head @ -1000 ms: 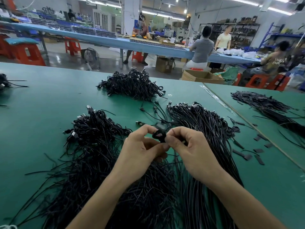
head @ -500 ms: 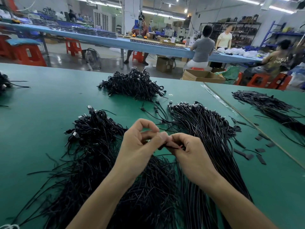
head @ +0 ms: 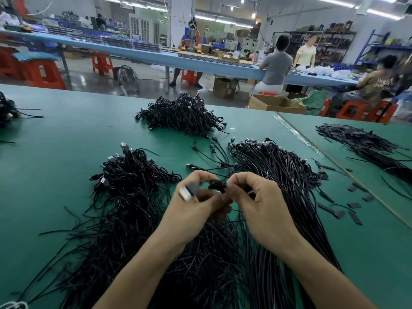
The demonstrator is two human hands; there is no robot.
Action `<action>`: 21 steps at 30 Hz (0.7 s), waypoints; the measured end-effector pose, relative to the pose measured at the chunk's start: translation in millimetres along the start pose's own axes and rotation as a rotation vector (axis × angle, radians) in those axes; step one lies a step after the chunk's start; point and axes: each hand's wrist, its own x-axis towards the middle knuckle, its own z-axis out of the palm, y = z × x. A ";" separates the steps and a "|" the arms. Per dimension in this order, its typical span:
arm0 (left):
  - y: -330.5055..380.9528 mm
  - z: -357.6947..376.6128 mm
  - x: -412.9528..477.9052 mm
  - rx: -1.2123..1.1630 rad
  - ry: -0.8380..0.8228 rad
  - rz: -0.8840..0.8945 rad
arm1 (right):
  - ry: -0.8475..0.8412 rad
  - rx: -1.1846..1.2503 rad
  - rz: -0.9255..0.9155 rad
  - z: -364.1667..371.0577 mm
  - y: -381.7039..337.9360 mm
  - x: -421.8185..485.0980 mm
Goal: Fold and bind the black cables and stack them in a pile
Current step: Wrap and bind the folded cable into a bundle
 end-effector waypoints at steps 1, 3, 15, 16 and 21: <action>1.9 -1.2 0.4 -0.055 0.002 -0.013 | -0.012 0.006 0.001 0.4 -0.4 -0.3; 4.2 -3.0 2.5 -0.157 0.026 -0.059 | -0.016 0.005 -0.007 0.9 -0.3 -0.9; 0.8 -9.5 5.5 0.228 0.035 0.227 | -0.085 0.035 0.107 -1.8 9.8 1.7; 0.9 -12.3 6.0 0.326 0.044 0.269 | -0.092 0.075 0.143 -1.0 11.6 1.9; 2.0 -24.1 6.4 0.693 0.073 0.469 | -0.085 0.230 0.241 9.2 21.3 1.8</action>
